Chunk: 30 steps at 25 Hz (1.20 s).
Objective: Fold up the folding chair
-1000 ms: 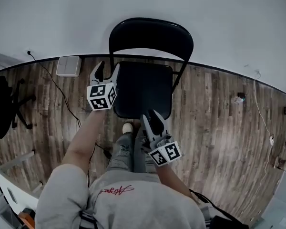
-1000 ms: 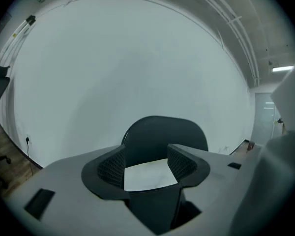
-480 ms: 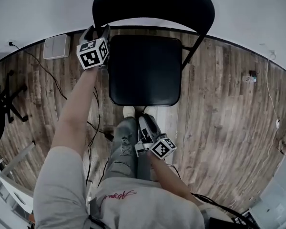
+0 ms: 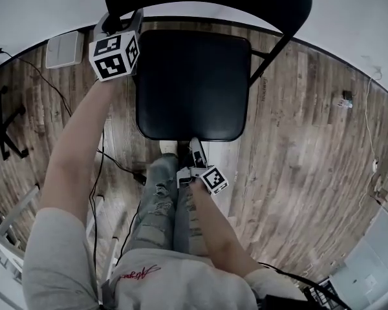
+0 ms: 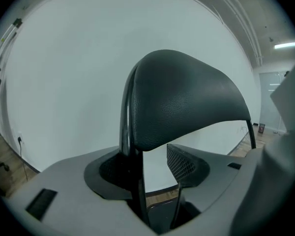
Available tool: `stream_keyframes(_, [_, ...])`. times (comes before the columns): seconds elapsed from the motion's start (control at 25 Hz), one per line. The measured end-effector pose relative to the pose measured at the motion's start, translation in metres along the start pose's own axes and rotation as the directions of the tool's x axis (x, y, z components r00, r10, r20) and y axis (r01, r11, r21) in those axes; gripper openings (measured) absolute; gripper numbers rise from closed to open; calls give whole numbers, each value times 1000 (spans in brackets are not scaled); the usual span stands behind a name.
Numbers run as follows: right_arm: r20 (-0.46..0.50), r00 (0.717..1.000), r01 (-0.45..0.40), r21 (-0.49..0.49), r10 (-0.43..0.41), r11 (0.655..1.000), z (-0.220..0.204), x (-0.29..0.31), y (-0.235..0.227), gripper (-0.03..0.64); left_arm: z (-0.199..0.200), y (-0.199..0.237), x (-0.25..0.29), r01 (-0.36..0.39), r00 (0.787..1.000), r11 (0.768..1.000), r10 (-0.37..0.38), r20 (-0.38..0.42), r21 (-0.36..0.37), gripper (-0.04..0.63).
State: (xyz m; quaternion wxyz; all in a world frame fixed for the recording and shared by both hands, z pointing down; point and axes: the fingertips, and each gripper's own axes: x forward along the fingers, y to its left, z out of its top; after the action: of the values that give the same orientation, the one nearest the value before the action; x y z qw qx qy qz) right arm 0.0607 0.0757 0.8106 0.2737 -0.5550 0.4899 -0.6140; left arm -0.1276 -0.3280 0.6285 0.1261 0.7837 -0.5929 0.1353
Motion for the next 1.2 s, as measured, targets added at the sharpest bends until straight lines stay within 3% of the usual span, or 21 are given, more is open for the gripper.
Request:
stream_keyframes(0.2, [-65, 991, -122, -43, 119, 992, -10, 5, -7, 259, 0, -1, 3, -1, 1000, 1000, 1, 11, -24, 261])
stream_keyframes(0.32, [-20, 992, -127, -23, 127, 992, 4, 27, -9, 270, 3, -2, 5, 16, 1000, 1000, -15, 27, -20, 261])
stream_keyframes(0.48, [-31, 977, -209, 51, 211, 976, 7, 38, -7, 268, 2, -4, 6, 33, 999, 999, -32, 38, -16, 257])
stream_keyframes(0.64, [-87, 976, -191, 104, 200, 976, 8, 40, -5, 267, 5, 11, 7, -10, 999, 996, 13, 32, -93, 107])
stream_keyframes(0.72, [-104, 973, -193, 122, 205, 974, 9, 41, 10, 267, 12, 16, 6, -23, 999, 995, 27, 38, -100, 47])
stream_keyframes(0.8, [-83, 972, -207, 134, 219, 969, 13, 42, 32, 265, 25, 18, 1, -17, 998, 996, 23, 64, -93, 32])
stream_keyframes(1.0, [-71, 959, -261, 171, 276, 950, 32, 40, 99, 238, 58, 10, -9, 21, 995, 999, -17, 102, -47, 23])
stream_keyframes(1.2, [-131, 919, -353, 138, 371, 925, 51, 51, 179, 197, 84, 6, -13, 52, 992, 999, -52, 114, 1, 23])
